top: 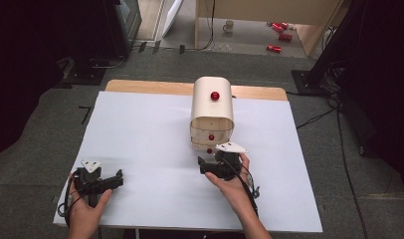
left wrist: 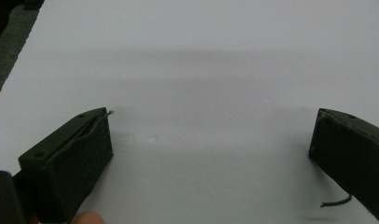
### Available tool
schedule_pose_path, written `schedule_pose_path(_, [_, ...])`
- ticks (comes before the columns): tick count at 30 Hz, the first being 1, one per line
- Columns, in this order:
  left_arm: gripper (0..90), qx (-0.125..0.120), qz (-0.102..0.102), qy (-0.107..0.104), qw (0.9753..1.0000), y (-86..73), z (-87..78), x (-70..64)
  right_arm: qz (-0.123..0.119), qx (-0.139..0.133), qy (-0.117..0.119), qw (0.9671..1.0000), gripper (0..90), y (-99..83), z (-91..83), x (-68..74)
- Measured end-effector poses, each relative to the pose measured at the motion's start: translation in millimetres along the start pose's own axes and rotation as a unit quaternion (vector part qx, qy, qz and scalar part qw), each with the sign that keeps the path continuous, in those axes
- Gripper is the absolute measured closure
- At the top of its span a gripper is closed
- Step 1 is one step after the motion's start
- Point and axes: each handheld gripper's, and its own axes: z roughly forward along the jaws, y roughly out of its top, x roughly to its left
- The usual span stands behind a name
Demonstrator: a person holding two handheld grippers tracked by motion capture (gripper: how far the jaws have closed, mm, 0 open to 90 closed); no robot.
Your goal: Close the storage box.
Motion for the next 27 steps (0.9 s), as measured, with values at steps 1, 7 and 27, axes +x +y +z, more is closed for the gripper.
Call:
schedule_pose_path(1, [0.0, 0.0, 0.0, 0.0, 1.0, 0.0, 0.0, 0.0, 0.0, 0.0, 0.0, 1.0, 12.9, 0.0, 0.0, 0.0])
schedule_pose_path(7, [0.0, 0.0, 0.0, 0.0, 1.0, 0.0, 0.0, 0.0, -0.001, -0.014, 0.007, 0.9999, 9.7, -2.1, -12.9, -8.1])
schedule_pose_path(27, [0.0, 0.0, 0.0, 0.0, 1.0, 0.0, 0.0, -0.1, 0.006, -0.024, -0.042, 0.9988, 4.7, -17.3, -59.1, -62.0])
